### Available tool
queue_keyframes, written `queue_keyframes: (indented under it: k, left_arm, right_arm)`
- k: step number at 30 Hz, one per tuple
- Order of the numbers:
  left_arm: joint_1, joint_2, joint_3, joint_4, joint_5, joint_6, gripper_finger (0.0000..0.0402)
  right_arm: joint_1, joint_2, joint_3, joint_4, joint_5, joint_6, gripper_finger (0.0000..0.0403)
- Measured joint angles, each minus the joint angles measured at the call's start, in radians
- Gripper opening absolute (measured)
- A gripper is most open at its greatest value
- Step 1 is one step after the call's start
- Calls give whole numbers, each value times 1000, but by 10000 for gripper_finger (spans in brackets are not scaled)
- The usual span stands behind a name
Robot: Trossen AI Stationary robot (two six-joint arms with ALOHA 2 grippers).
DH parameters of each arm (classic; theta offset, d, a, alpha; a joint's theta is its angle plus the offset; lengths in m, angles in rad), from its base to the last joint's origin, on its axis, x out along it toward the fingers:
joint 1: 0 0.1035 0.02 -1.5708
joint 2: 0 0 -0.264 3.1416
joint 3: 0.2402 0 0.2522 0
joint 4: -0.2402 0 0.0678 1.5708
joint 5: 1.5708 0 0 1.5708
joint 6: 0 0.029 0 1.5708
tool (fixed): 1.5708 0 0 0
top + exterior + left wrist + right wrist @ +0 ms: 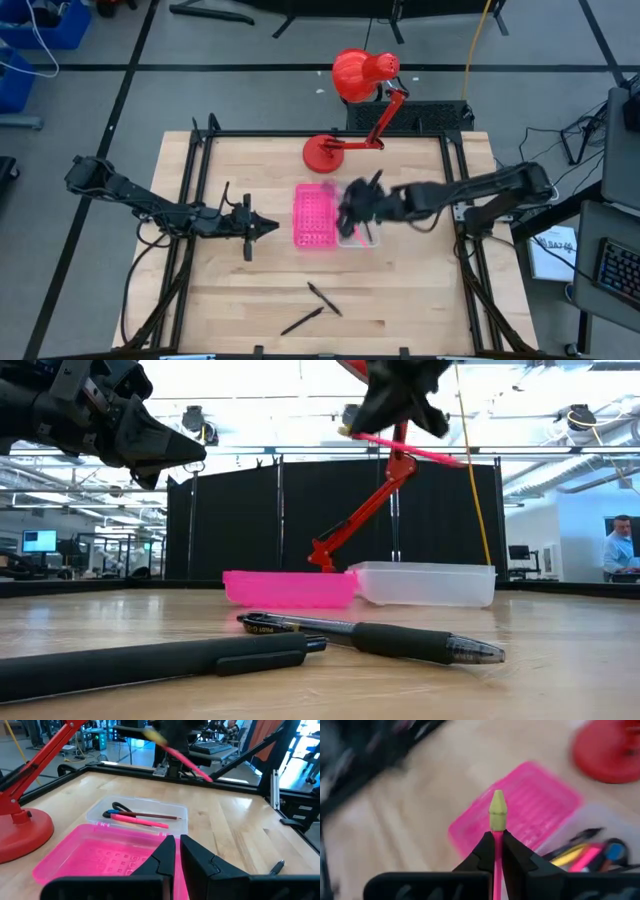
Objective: Pick & place school supplies into a supply box
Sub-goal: Put the pink pencil into the pink supply box
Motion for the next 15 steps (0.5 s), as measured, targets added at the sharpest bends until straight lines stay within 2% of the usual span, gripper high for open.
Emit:
queue_keyframes:
  k: [5,10,15]
  left_arm:
    - [0,0,0,-1,1,10,33]
    - [0,0,0,-2,1,32,33]
    - [0,0,0,-1,1,58,33]
  right_arm:
    - [-131,-75,-214,228,-24,142,5]
    - [-205,-86,-424,440,-35,276,5]
    - [-232,-83,-509,508,-68,300,5]
